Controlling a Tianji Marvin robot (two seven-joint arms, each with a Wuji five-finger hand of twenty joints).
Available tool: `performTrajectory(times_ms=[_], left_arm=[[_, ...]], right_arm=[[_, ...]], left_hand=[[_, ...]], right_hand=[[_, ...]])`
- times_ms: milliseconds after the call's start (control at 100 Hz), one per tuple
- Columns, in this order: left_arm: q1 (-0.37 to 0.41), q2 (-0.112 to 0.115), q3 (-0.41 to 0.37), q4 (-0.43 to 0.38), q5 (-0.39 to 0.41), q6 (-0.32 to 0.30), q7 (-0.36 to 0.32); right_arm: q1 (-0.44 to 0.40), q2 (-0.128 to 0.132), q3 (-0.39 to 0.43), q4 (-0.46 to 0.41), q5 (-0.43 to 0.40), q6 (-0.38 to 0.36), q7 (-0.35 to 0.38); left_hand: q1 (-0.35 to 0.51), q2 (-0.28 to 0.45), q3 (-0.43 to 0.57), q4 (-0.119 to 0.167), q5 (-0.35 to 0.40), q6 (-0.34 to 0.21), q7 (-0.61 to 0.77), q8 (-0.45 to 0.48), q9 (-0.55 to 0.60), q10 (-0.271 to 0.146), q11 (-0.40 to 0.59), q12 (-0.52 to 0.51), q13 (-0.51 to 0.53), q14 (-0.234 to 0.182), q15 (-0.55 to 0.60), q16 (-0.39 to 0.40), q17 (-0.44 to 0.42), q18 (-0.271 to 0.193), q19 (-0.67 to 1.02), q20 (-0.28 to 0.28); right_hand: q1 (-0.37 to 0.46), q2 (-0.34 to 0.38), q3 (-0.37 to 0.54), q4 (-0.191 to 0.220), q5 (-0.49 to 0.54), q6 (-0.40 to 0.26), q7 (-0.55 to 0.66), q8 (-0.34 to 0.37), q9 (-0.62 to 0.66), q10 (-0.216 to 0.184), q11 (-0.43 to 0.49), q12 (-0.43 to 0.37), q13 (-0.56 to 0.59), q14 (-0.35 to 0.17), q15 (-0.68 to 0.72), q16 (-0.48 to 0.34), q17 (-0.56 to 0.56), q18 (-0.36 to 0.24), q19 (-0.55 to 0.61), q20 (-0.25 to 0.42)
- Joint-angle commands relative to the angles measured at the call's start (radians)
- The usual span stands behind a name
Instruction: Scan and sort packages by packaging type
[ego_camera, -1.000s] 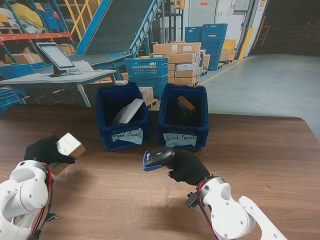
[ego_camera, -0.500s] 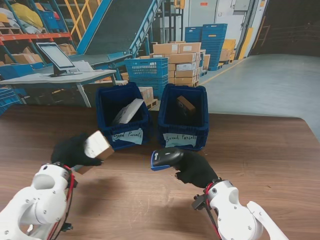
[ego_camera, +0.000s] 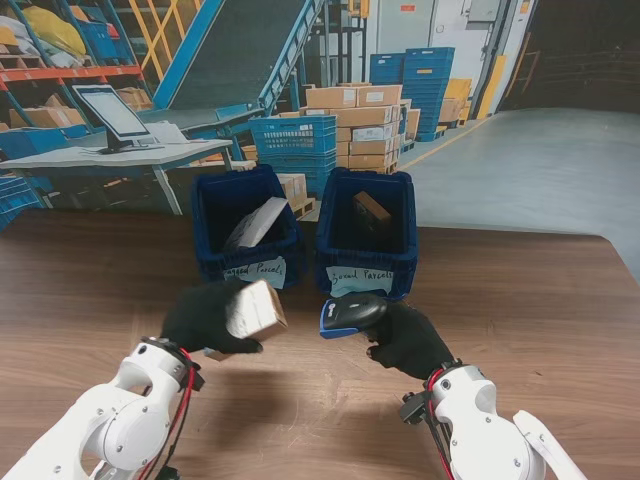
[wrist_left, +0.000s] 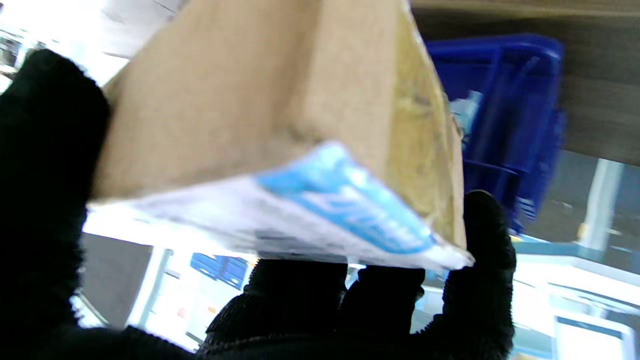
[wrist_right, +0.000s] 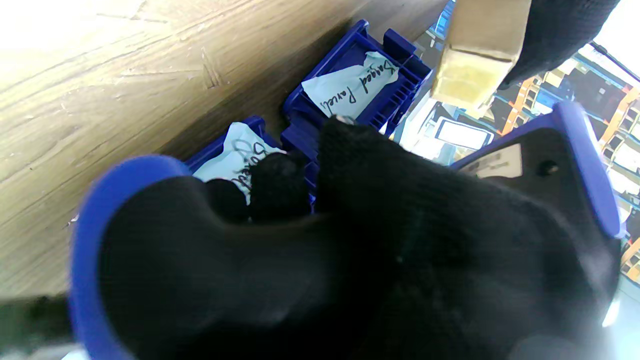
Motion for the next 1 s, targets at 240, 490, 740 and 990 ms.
performTrajectory(times_ms=[240, 490, 740, 990], left_arm=[[-0.049, 0.01, 0.08, 0.052, 0.032, -0.122, -0.047], [-0.094, 0.024, 0.134, 0.083, 0.054, -0.195, -0.091], [-0.166, 0.021, 0.218, 0.148, 0.029, -0.187, -0.091], [-0.277, 0.013, 0.344, 0.241, -0.017, -0.171, -0.093]], right_arm=[[0.003, -0.005, 0.004, -0.019, -0.001, 0.016, 0.025], [0.007, -0.005, 0.0, -0.011, 0.013, 0.012, 0.03], [0.007, -0.004, 0.011, -0.014, 0.018, 0.014, 0.037], [0.012, -0.003, 0.024, -0.008, 0.028, 0.011, 0.048]], left_hand=[[0.473, 0.165, 0.302, 0.071, 0.075, -0.288, 0.322, 0.108, 0.095, -0.171, 0.094, 0.053, 0.096, -0.117, 0.241, 0.099, -0.024, 0.015, -0.002, 0.018], [0.471, 0.168, 0.297, 0.071, 0.072, -0.295, 0.323, 0.107, 0.093, -0.178, 0.092, 0.053, 0.089, -0.123, 0.231, 0.093, -0.027, 0.0, -0.013, 0.009], [0.469, 0.177, 0.291, 0.069, 0.067, -0.297, 0.323, 0.104, 0.09, -0.178, 0.089, 0.052, 0.084, -0.122, 0.219, 0.086, -0.028, -0.006, -0.02, 0.002], [0.47, 0.184, 0.284, 0.069, 0.064, -0.298, 0.323, 0.101, 0.087, -0.181, 0.087, 0.052, 0.078, -0.123, 0.214, 0.083, -0.034, -0.008, -0.028, -0.005]], right_hand=[[0.095, 0.052, 0.085, 0.012, 0.065, -0.039, 0.023, 0.02, 0.013, 0.024, -0.006, 0.005, 0.015, 0.018, 0.007, 0.018, 0.012, 0.002, 0.031, 0.02], [0.095, 0.052, 0.085, 0.012, 0.065, -0.039, 0.023, 0.02, 0.014, 0.022, -0.006, 0.005, 0.015, 0.02, 0.007, 0.018, 0.012, 0.002, 0.031, 0.02], [0.094, 0.052, 0.085, 0.012, 0.065, -0.039, 0.023, 0.02, 0.013, 0.024, -0.006, 0.005, 0.015, 0.018, 0.007, 0.019, 0.013, 0.0, 0.032, 0.019], [0.095, 0.051, 0.085, 0.012, 0.065, -0.039, 0.023, 0.02, 0.014, 0.025, -0.006, 0.005, 0.015, 0.021, 0.007, 0.018, 0.012, -0.001, 0.032, 0.019]])
